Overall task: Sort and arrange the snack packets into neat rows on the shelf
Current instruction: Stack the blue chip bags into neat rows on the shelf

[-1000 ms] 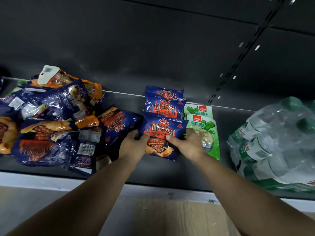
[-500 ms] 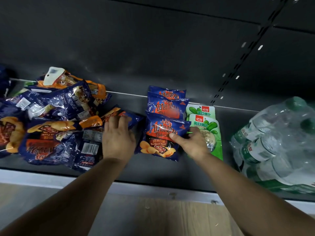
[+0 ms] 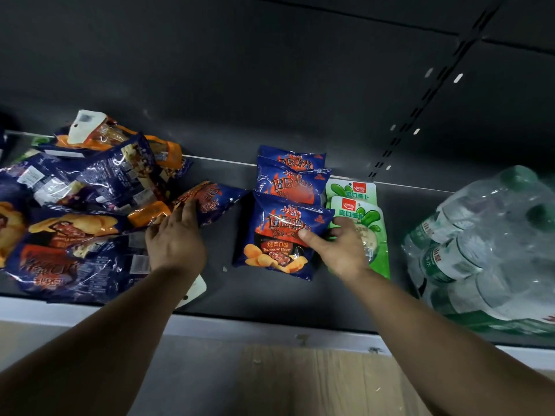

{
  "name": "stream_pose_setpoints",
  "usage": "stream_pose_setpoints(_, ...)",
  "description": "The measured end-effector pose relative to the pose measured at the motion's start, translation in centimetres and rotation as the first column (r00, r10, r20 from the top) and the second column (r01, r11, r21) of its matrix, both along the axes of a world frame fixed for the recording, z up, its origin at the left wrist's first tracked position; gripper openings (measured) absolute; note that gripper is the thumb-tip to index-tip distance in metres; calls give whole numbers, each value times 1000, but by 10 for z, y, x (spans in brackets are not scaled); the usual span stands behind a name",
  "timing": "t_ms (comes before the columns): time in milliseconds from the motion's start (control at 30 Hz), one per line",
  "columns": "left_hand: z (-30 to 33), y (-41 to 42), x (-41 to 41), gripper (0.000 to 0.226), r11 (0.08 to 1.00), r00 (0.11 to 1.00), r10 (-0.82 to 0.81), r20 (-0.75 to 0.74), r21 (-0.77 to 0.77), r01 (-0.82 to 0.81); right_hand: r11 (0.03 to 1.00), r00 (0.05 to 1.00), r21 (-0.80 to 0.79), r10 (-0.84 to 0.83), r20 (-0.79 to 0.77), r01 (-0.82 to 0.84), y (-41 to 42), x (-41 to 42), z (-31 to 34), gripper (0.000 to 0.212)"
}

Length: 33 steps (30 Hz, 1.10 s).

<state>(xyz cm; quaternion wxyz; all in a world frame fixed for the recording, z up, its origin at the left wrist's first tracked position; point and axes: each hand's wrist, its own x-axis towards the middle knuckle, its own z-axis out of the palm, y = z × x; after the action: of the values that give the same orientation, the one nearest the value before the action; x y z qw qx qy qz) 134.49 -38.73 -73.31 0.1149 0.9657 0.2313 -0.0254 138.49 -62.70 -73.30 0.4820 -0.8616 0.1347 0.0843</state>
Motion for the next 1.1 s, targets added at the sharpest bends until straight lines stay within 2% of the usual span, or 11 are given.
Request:
stream_pose_setpoints(133, 7, -5, 3, 65, 1000, 1000, 4, 26, 4, -4, 997, 995, -69, -13, 96, 20, 3, 1, 4, 68)
stream_pose_setpoints(300, 9, -7, 3, 62, 1000, 999, 19, 38, -7, -19, 988, 981, -153, -1, 195, 32, 9, 0, 8, 87)
stream_pose_setpoints(600, 26, -17, -3, 53, 999, 986, -32, 165, 14, 30, 932, 875, -334, 275, 399, -140, 28, -9, 26, 57)
stream_pose_setpoints(700, 34, -13, 1, 42, 999, 949, -25, 314, -23, 34, 905, 817, -375, 367, 444, -203, 40, -8, 33, 53)
stream_pose_setpoints(800, 43, -3, 3, 34, 979, 787, -41, 616, -133, 155, 890, 804, -372, 417, 424, -265, 55, -4, 40, 61)
stream_pose_setpoints(867, 57, 2, 4, 28, 934, 671, 66, 738, -282, 218, 895, 808, -335, 420, 413, -294, 66, 1, 48, 69)
stream_pose_setpoints(933, 73, 9, 8, 23, 858, 618, 252, 744, -468, 214, 918, 826, -244, 391, 406, -314, 77, 6, 56, 78)
stream_pose_setpoints(1033, 95, 25, 13, 9, 624, 575, 545, 611, -753, 209, 951, 894, 17, 285, 346, -310, 94, 11, 67, 88)
stream_pose_setpoints(1067, 98, 30, 13, 2, 536, 580, 604, 547, -817, 212, 947, 914, 122, 247, 321, -299, 99, 12, 70, 89)
stream_pose_setpoints(1100, 99, 35, 12, 5, 476, 602, 631, 489, -857, 198, 932, 931, 223, 218, 292, -287, 104, 12, 73, 87)
